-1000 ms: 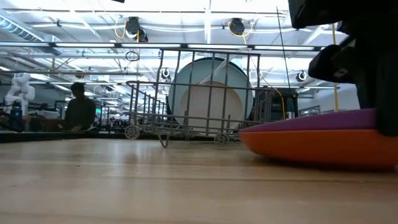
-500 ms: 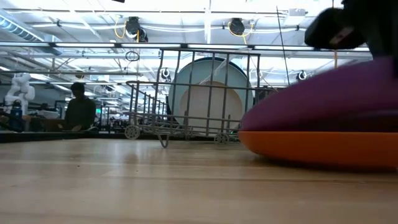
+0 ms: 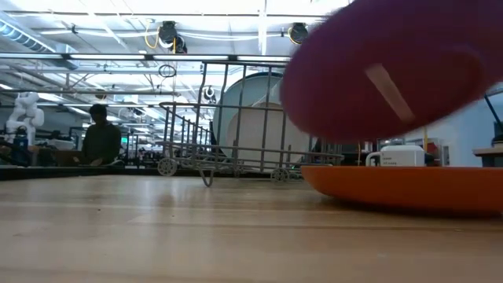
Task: Sort dishes
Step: Put the purple plate into the dish rack
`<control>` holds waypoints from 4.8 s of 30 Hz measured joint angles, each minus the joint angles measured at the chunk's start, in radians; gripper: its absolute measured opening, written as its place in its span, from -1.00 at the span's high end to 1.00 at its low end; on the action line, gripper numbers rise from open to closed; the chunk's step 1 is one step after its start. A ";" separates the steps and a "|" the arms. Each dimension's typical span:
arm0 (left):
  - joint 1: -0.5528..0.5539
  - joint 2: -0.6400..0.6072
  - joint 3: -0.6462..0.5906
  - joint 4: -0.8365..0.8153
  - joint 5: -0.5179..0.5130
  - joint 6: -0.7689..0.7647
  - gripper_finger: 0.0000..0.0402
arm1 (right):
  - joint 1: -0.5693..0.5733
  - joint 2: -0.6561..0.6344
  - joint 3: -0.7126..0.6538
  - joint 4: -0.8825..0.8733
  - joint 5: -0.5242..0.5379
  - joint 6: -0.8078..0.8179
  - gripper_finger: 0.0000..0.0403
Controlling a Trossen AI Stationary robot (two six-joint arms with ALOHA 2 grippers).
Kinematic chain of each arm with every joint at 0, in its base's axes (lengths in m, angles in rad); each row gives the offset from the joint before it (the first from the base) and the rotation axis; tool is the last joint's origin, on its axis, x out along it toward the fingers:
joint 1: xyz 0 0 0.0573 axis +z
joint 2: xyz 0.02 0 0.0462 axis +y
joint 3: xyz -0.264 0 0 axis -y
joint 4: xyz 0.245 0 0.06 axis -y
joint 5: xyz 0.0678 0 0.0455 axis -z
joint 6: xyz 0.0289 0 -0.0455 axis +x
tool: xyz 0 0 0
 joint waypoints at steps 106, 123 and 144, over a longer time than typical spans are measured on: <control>0.630 0.467 0.532 -0.170 0.972 0.561 0.91 | -0.373 -0.055 -0.079 0.159 1.163 -0.450 -0.04; 0.733 0.529 0.531 -0.385 1.057 0.602 0.91 | -0.223 -0.385 -0.079 0.150 1.254 -0.559 0.01; 0.728 0.715 0.531 -0.332 1.169 0.581 0.91 | -0.039 -0.604 -0.079 0.102 1.453 -0.523 0.01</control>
